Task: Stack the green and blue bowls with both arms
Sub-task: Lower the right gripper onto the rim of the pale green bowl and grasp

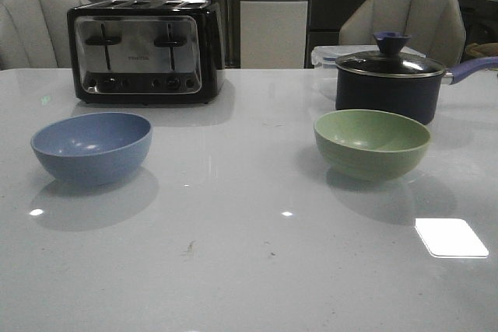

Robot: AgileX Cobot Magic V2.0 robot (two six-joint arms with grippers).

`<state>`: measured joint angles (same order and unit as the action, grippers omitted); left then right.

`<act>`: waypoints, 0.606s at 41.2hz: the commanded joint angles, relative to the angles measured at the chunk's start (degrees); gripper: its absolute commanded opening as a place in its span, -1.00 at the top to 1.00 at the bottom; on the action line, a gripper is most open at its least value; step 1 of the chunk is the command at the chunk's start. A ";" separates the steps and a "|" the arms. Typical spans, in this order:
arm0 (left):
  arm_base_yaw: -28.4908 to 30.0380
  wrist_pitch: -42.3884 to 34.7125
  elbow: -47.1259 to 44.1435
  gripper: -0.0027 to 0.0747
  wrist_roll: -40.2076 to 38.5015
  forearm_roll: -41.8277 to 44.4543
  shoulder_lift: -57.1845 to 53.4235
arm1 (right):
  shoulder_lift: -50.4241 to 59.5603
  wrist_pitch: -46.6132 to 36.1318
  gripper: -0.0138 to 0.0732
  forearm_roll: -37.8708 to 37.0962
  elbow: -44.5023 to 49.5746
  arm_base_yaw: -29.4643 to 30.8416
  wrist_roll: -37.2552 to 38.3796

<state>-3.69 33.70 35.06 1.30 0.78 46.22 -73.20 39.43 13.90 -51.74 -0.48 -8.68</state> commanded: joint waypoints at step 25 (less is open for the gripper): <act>-0.52 -4.38 2.07 -0.44 -0.05 -0.40 -0.10 | -34.86 -1.90 -0.61 6.63 -30.13 0.12 -5.49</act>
<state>-3.69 33.70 35.06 1.30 0.78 46.22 -108.58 38.86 19.22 -78.22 -0.48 -13.32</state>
